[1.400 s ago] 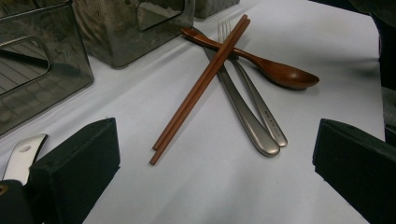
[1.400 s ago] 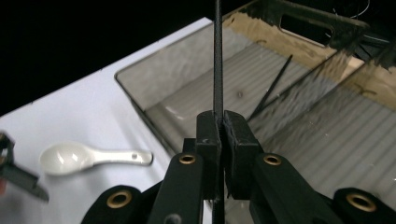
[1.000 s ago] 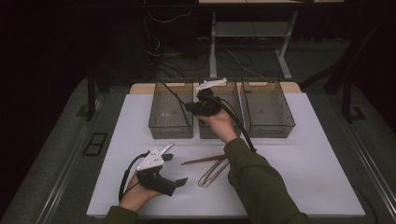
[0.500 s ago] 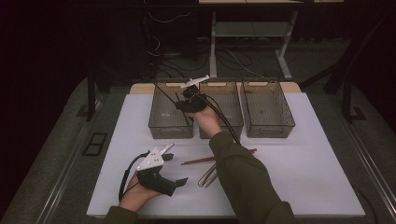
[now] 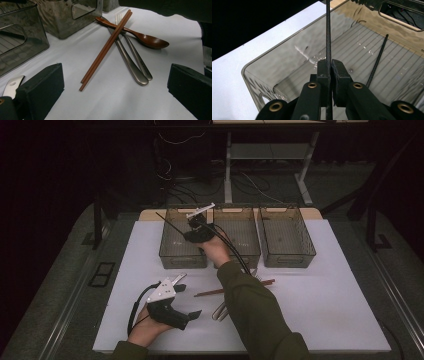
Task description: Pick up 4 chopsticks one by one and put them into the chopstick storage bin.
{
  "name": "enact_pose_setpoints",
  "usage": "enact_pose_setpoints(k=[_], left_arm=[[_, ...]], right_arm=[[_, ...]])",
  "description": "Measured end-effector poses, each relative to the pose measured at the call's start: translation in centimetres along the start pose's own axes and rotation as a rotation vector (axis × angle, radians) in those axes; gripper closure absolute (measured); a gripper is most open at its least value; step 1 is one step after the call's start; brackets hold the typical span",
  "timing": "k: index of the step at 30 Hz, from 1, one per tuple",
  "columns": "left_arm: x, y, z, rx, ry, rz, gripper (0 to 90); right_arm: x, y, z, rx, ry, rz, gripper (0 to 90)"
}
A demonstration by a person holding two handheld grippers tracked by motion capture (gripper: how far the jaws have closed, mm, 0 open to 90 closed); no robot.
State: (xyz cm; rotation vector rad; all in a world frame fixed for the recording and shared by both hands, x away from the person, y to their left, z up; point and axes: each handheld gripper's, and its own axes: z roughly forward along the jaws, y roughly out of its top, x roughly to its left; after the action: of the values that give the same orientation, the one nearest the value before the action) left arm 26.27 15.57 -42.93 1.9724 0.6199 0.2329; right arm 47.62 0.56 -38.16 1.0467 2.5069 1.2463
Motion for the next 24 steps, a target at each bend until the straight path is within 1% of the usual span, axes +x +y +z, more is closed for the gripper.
enact_pose_setpoints(k=[1, 3, 4, 6, 8, 10, 11, 14, 17, 20, 23, 24], left_arm=[[0.0, 0.0, 0.0, -0.001, 0.001, 0.001, 0.1], [0.0, 0.0, 0.0, -0.002, 0.002, -0.003, 0.1], [0.0, 0.0, 0.0, -0.003, 0.003, -0.003, 0.1], [0.0, 0.0, 0.0, -0.002, 0.003, -0.002, 0.1], [0.0, 0.0, 0.0, -0.002, 0.002, -0.001, 0.1], [0.0, 0.0, 0.0, 0.001, 0.001, 0.000, 0.1], [0.0, 0.0, 0.0, 0.001, 0.002, 0.000, 0.1], [0.0, 0.0, 0.0, 0.000, 0.004, -0.003, 0.1], [0.0, 0.0, 0.0, 0.009, 0.005, 0.004, 0.1], [0.0, 0.0, 0.0, 0.016, 0.008, 0.016, 0.1], [0.0, 0.0, 0.0, 0.019, 0.011, 0.013, 0.1], [0.1, 0.0, 0.0, 0.018, 0.011, 0.014, 0.1]], right_arm=[[0.1, 0.0, 0.1, 0.011, -0.003, -0.003, 84.0], [0.1, 0.0, 0.3, 0.021, -0.012, -0.002, 74.6], [0.1, -0.1, 0.3, 0.026, -0.018, 0.002, 72.4], [-0.1, -0.1, 0.2, 0.026, -0.003, 0.010, 65.8], [-0.1, 0.0, 0.0, 0.023, 0.000, 0.011, 62.1], [-0.3, 0.0, -0.3, 0.018, 0.023, 0.011, 57.6], [-0.3, 0.1, -0.5, 0.015, 0.035, 0.020, 54.9], [-0.3, 0.2, -1.0, 0.019, 0.055, 0.019, 47.4], [-0.3, 0.1, -1.7, 0.022, 0.074, -0.001, 41.6], [-0.1, 0.0, -2.6, 0.023, 0.072, -0.024, 36.8], [-0.1, -0.3, -3.5, 0.023, 0.067, -0.037, 34.4], [-0.1, -0.5, -3.9, 0.014, 0.067, -0.041, 33.8]])
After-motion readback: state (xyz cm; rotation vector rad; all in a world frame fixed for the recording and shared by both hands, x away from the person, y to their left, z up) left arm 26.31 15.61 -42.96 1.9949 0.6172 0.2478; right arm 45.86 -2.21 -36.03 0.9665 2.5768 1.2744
